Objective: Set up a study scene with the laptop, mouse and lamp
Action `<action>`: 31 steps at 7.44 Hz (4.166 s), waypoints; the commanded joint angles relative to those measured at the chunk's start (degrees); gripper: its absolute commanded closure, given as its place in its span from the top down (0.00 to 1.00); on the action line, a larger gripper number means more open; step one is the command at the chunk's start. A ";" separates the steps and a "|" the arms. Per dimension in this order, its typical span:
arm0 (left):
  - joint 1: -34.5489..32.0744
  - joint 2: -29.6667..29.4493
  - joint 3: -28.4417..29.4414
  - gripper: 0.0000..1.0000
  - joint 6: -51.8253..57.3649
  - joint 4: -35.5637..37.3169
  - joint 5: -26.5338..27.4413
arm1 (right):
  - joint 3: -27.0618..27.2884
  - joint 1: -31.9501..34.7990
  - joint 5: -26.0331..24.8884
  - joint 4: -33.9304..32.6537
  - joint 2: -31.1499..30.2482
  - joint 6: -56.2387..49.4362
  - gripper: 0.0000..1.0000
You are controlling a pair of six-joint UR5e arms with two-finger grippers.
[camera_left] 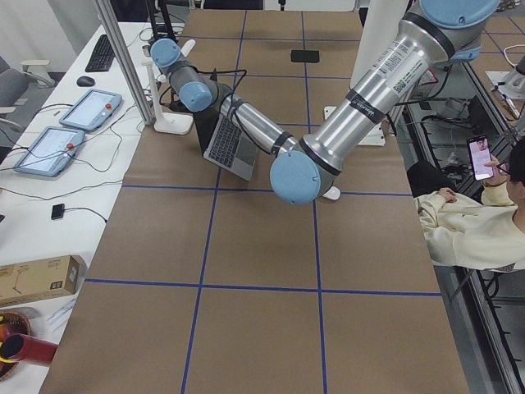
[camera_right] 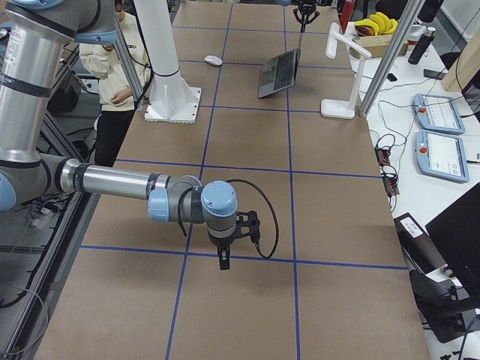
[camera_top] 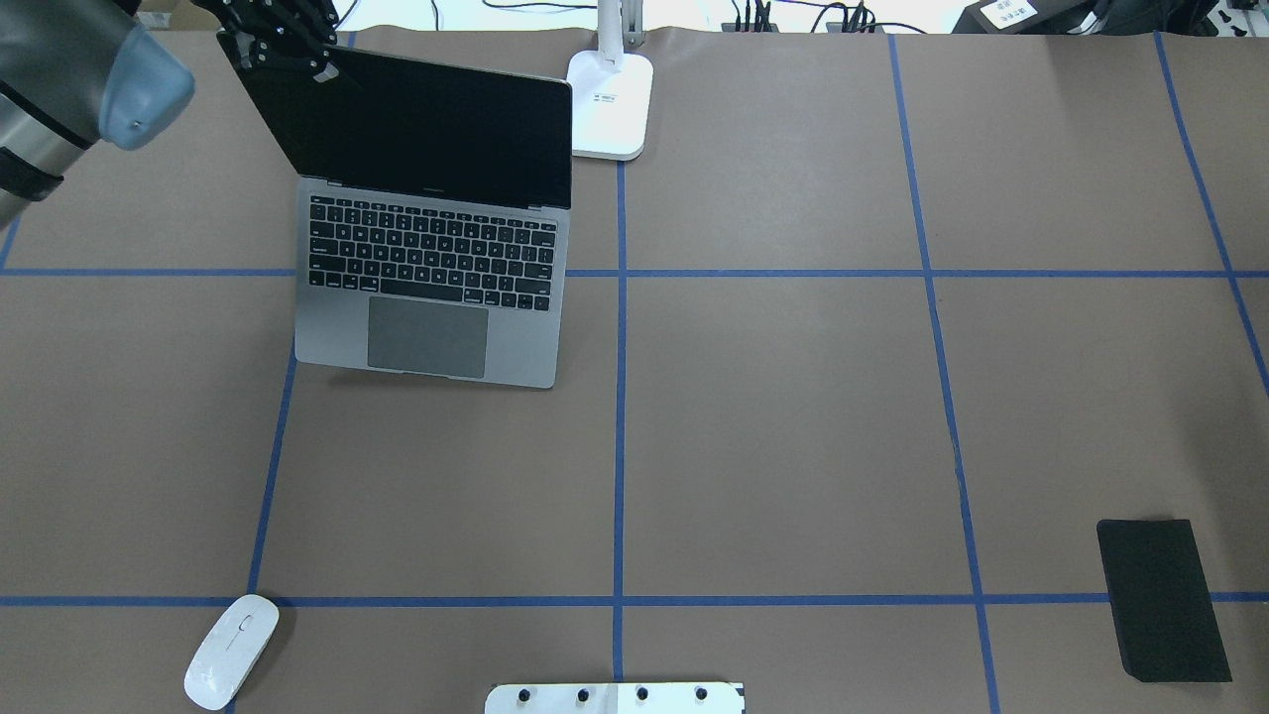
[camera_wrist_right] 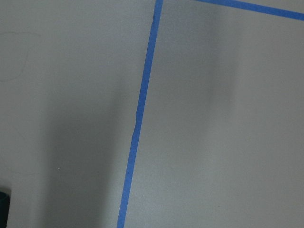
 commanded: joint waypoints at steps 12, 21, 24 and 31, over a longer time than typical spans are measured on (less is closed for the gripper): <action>9.00 -8.20 17.05 0.00 -15.24 -27.88 23.77 | -1.56 -0.05 0.00 0.21 0.18 -0.53 1.00; 9.72 -4.60 17.14 0.00 -4.43 -30.79 24.30 | -1.73 -0.05 0.00 0.21 0.44 -0.53 1.00; 9.72 -4.69 16.70 0.87 -4.25 -30.87 26.33 | -1.73 -0.05 0.09 0.03 0.44 -0.44 1.00; -5.75 9.09 1.34 1.00 18.98 -29.65 12.53 | -5.67 0.12 4.03 1.08 0.62 0.00 1.00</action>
